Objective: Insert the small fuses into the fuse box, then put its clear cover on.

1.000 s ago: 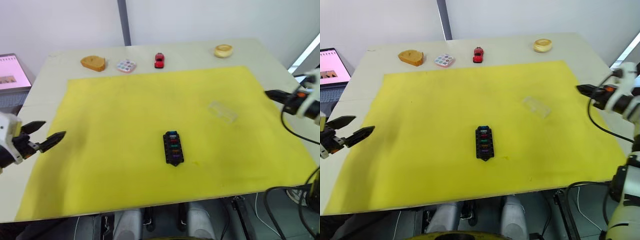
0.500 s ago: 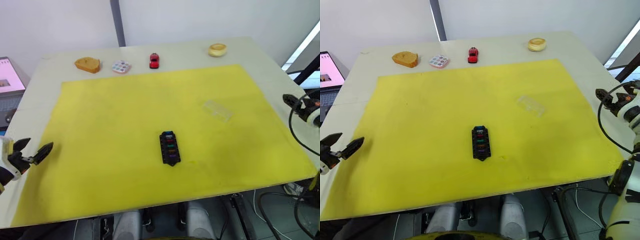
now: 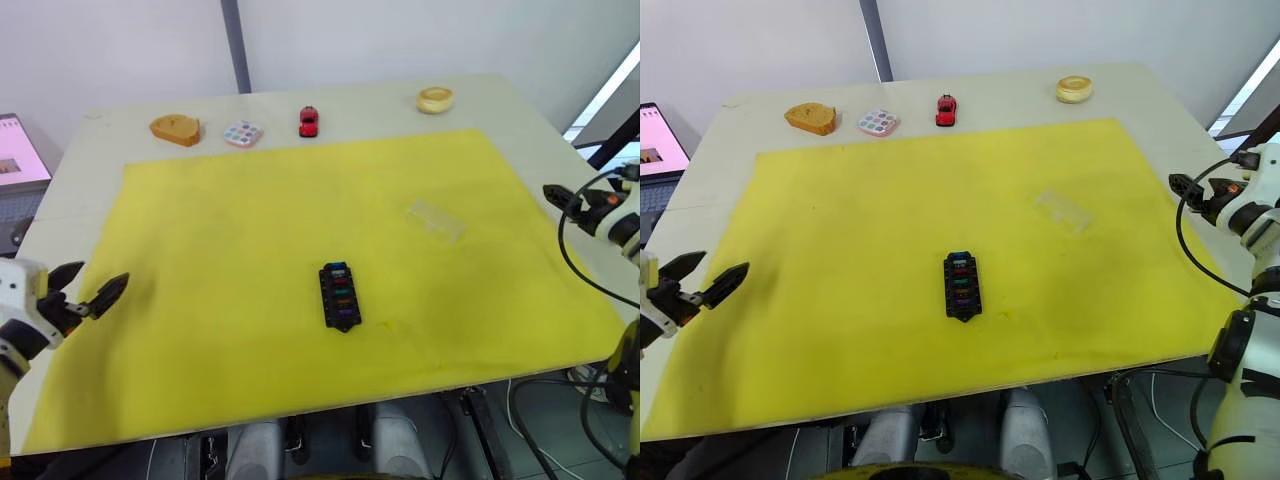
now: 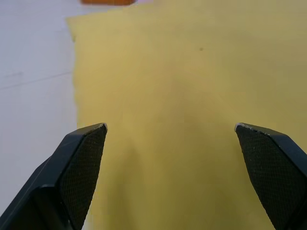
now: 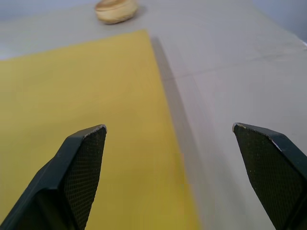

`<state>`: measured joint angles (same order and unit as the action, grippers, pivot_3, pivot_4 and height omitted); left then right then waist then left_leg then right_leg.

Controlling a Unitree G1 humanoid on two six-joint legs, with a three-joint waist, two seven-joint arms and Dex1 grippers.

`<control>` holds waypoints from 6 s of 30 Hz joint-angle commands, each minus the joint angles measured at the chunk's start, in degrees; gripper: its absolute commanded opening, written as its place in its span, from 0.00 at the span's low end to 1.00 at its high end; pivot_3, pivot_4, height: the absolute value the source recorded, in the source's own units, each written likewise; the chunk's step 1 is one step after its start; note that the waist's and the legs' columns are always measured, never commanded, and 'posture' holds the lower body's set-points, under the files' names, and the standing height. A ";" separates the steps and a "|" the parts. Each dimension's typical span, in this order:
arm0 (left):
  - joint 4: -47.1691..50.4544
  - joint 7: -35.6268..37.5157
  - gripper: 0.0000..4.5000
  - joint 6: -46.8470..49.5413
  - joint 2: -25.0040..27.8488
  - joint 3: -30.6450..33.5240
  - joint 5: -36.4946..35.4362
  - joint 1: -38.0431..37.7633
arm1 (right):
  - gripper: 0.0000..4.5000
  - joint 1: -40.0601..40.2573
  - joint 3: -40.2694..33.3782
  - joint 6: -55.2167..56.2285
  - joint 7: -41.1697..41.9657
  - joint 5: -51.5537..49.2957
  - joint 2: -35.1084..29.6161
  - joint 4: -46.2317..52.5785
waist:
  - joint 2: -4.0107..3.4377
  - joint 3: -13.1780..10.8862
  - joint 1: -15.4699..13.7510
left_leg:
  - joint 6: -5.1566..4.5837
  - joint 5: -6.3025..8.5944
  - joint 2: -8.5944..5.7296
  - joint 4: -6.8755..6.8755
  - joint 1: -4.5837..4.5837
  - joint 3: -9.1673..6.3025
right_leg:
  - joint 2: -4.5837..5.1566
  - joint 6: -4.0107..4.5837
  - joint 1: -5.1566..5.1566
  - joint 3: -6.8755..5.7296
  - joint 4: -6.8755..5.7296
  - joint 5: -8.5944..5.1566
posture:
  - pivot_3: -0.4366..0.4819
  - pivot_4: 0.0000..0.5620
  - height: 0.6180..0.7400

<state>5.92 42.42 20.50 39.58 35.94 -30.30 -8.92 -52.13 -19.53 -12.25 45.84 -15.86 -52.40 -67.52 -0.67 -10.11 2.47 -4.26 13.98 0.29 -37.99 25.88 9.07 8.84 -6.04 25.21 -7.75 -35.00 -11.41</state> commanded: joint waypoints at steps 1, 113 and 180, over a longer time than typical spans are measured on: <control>9.17 -1.81 1.00 3.27 -1.00 0.27 -3.27 -2.20 | 0.99 -2.66 2.55 -0.69 6.20 0.72 -0.05 6.42 | 0.00 0.00 0.00 | -0.01 0.00 0.00 -0.02 -0.01 0.00 | -0.01 0.00 -0.02 0.00 -0.01 0.00 | 0.48 0.27 1.00; 29.24 -50.43 1.00 28.29 -36.96 -65.90 21.91 1.60 | 0.36 -24.14 39.62 -16.15 30.36 32.09 14.97 3.20 | -0.17 0.09 -1.22 | -0.07 0.03 0.15 -0.30 -0.42 -0.08 | -0.14 0.15 -0.42 -0.03 -0.16 -0.01 | 0.48 0.27 1.00; -25.62 34.70 0.55 -0.59 -8.24 -58.13 17.81 48.52 | 0.37 -13.61 52.24 -42.13 39.91 21.48 15.56 77.72 | -0.19 0.06 -1.55 | 0.14 0.04 0.30 -0.38 -0.30 0.08 | -0.15 0.30 -0.02 -0.18 -0.39 -0.08 | 0.48 0.27 1.00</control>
<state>-18.02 78.47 19.62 31.68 -22.23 -14.31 40.60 -65.49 33.04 -52.30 86.85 6.43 -37.08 6.32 -0.86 -10.05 0.91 -4.13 14.02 0.59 -38.37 25.59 9.15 8.70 -5.74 25.18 -7.93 -35.39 -11.49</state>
